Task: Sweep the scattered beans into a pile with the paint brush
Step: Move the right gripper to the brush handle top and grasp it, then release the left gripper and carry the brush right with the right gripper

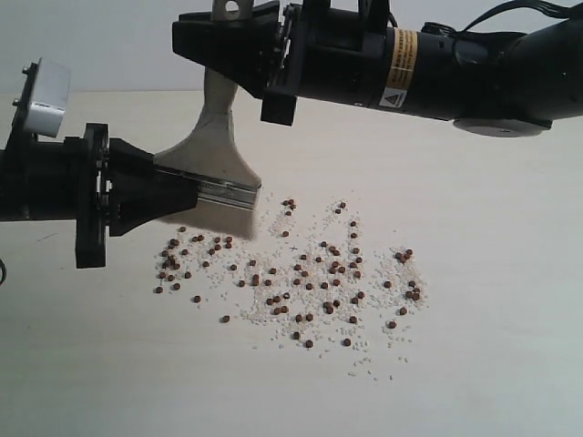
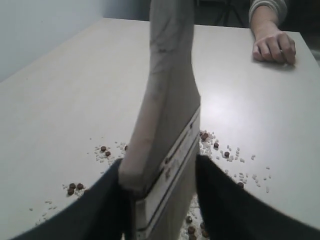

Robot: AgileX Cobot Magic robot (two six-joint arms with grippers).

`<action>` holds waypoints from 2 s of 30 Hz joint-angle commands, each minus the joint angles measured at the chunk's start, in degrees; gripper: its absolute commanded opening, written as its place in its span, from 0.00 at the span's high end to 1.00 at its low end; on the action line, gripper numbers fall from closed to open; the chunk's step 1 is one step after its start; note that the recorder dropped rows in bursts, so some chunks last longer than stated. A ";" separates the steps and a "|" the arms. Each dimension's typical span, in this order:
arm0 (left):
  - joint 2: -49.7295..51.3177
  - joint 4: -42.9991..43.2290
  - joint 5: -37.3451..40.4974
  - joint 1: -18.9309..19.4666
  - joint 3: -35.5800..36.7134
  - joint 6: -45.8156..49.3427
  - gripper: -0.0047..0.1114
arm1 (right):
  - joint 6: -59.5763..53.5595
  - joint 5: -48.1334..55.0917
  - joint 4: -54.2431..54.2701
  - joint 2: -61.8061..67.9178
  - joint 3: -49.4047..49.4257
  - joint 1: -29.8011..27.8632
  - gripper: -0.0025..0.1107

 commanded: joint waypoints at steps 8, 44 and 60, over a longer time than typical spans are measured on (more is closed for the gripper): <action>-0.07 -1.44 -1.26 0.08 -0.12 -3.63 0.43 | 0.14 3.86 4.90 -0.15 -0.22 -0.23 0.98; -14.58 -13.79 3.58 15.25 11.73 -19.78 0.96 | -18.47 38.45 38.41 -23.84 18.83 -3.95 0.98; -61.97 -55.66 39.72 19.65 36.69 -0.33 0.96 | -28.65 27.11 48.90 -24.11 30.79 -3.74 0.98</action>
